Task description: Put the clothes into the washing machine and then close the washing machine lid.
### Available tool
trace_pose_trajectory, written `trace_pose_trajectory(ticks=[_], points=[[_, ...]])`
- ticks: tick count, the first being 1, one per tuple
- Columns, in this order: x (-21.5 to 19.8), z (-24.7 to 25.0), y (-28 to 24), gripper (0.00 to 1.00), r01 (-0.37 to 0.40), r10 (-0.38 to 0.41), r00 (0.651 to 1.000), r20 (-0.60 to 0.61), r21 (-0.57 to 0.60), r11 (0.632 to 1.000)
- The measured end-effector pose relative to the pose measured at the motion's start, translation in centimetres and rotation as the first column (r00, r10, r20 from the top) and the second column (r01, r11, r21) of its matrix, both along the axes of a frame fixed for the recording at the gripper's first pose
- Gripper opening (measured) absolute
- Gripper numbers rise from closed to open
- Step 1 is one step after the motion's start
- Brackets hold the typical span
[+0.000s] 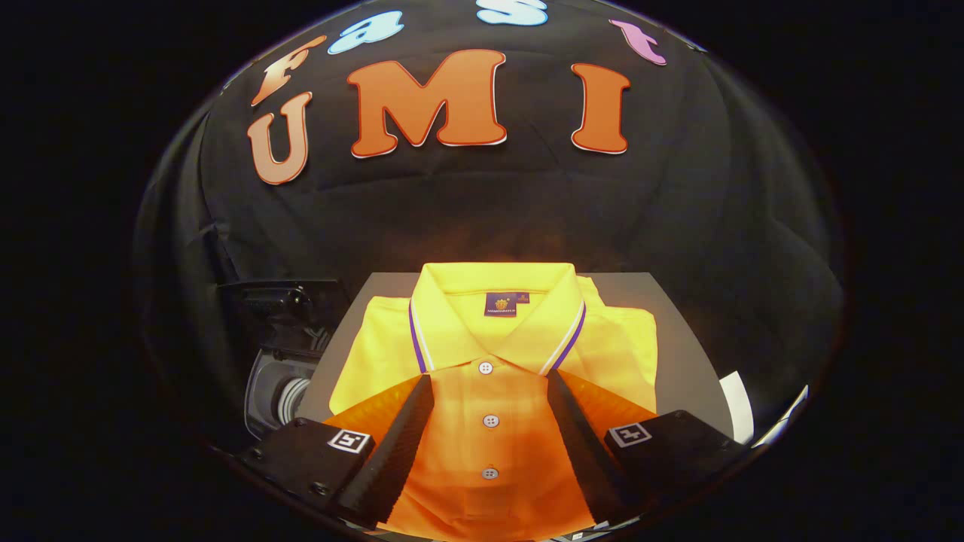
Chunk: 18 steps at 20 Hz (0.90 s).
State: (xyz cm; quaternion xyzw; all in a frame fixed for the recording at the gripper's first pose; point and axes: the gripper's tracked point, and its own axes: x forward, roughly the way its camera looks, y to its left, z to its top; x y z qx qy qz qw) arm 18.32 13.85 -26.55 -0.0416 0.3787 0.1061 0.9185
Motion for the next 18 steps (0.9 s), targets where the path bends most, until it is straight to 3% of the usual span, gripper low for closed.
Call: trace_pose_trajectory(ticks=[5, 8, 12, 15, 18], points=[[0.0, -0.6, 0.3, 0.99, 0.010, -0.010, 1.000, -0.004, 0.093, 0.996], [0.0, -1.0, 0.2, 1.00, -0.056, 0.055, 0.998, 0.016, 0.074, 0.996], [0.0, -1.1, 0.2, 0.96, -0.061, 0.062, 0.998, -0.009, 0.072, 0.996], [-0.3, -1.0, 1.2, 0.84, -0.105, 0.107, 0.994, -0.024, 0.085, 0.991], [-0.4, -1.3, 1.5, 0.63, -0.102, 0.109, 0.992, -0.067, 0.100, 0.990]])
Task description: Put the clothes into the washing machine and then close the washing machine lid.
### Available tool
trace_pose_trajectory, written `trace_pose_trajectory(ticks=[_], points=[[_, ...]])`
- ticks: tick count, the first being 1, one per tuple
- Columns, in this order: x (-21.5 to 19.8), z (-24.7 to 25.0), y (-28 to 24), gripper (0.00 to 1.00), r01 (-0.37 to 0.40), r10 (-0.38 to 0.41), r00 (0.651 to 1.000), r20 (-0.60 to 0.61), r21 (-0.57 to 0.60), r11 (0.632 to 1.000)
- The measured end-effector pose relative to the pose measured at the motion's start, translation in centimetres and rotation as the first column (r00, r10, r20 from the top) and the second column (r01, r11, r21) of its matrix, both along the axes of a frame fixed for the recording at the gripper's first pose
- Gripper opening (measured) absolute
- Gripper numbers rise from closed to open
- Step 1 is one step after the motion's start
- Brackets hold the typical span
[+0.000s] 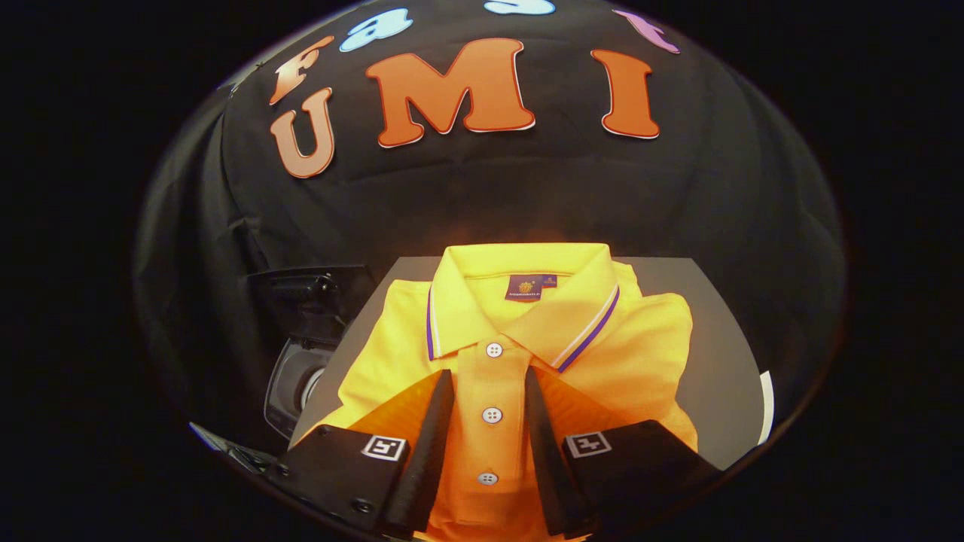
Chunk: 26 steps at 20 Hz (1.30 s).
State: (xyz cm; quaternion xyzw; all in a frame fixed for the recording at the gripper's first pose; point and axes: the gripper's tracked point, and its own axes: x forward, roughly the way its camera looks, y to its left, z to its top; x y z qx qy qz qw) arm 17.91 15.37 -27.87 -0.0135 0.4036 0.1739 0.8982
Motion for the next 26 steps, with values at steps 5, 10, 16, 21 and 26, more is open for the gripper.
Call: trace_pose_trajectory(ticks=[5, 10, 16, 21, 26], points=[[-0.4, 0.1, 0.8, 0.24, 0.005, 0.001, 0.997, -0.081, 0.074, 0.997], [-1.2, 2.6, 1.8, 0.08, 0.057, -0.074, 0.996, 0.040, 0.333, 0.941], [-3.1, 8.4, 1.0, 0.08, -0.033, -0.074, 0.979, 0.190, 0.505, 0.862], [-6.1, 14.5, 1.8, 0.08, -0.152, -0.034, 0.952, 0.303, 0.569, 0.808], [-7.5, 18.2, 4.2, 0.08, -0.234, 0.002, 0.919, 0.395, 0.541, 0.808]])
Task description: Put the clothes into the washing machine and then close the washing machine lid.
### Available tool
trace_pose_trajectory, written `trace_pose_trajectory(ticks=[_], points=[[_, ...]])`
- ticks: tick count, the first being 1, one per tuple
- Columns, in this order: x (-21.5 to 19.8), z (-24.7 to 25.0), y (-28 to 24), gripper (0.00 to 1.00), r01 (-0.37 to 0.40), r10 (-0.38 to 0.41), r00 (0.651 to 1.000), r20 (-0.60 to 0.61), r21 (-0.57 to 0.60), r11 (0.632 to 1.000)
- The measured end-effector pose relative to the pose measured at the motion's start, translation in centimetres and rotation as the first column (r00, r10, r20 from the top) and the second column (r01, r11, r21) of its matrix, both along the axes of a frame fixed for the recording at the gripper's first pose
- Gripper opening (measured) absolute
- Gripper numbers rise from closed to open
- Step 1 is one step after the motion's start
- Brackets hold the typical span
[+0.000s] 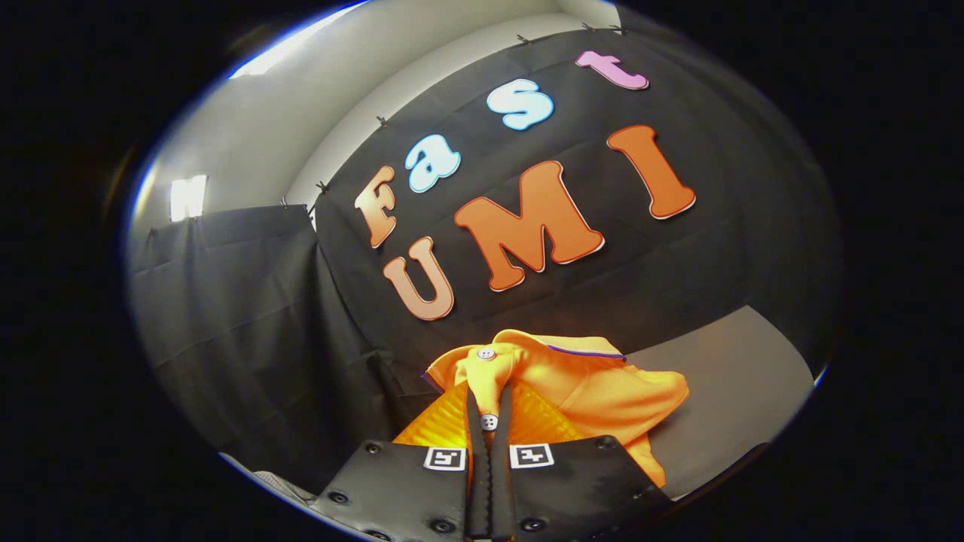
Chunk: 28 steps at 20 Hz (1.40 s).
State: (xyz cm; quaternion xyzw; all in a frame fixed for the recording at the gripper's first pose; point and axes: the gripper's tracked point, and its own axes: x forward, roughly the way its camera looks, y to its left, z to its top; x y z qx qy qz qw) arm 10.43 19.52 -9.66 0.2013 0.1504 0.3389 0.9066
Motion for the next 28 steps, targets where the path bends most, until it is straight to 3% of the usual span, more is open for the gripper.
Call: trace_pose_trajectory(ticks=[7, 10, 14, 20, 28], points=[[-2.4, 4.1, 8.3, 0.08, -0.010, 0.013, 0.994, 0.112, -0.025, 1.000], [-3.3, 5.2, 12.0, 0.08, 0.026, -0.027, 0.992, 0.120, 0.009, 1.000], [-4.5, 5.4, 18.5, 0.08, 0.001, -0.001, 0.989, 0.146, 0.003, 1.000], [-5.0, 2.7, 27.7, 0.08, -0.085, 0.083, 0.992, 0.099, 0.013, 0.996], [-3.6, -5.7, 34.7, 0.08, -0.073, 0.074, 0.997, 0.009, -0.070, 0.995]])
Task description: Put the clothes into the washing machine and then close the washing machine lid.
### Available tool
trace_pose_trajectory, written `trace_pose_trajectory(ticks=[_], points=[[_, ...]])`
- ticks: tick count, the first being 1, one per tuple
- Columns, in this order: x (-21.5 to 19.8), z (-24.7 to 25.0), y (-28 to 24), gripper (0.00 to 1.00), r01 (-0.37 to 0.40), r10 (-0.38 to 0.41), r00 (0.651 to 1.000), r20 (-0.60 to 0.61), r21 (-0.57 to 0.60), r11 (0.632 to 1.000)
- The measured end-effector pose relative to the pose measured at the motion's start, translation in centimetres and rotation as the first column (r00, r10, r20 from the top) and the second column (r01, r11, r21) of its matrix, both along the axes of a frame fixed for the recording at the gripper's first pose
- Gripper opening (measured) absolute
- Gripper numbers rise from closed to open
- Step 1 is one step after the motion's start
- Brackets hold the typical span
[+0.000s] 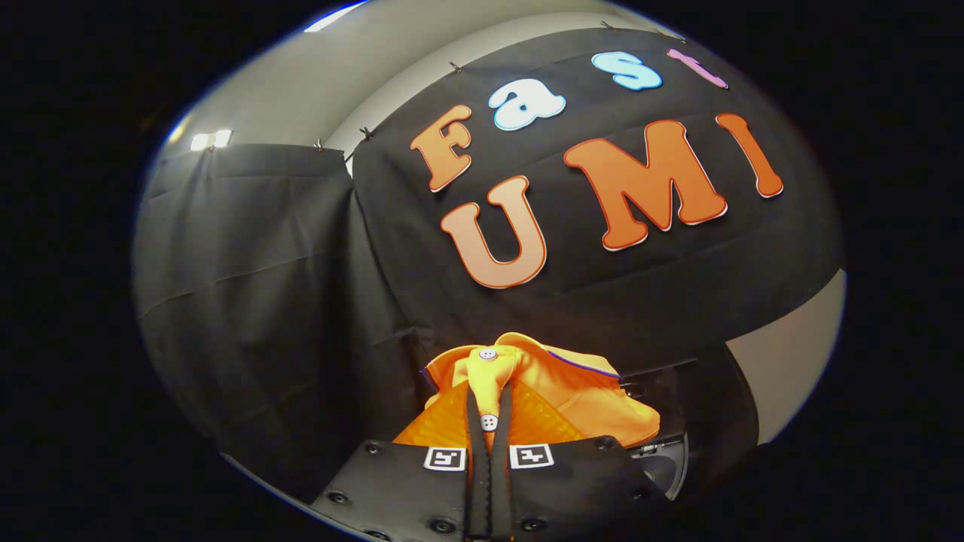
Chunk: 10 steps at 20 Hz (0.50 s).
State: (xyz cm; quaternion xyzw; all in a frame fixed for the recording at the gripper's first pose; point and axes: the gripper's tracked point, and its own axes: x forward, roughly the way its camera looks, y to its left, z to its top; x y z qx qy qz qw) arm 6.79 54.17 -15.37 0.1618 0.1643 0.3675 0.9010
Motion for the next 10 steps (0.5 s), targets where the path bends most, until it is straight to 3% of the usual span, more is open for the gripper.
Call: trace_pose_trajectory(ticks=[10], points=[[1.6, -8.9, 2.1, 0.08, 0.053, -0.062, 0.997, -0.053, -0.152, 0.987]])
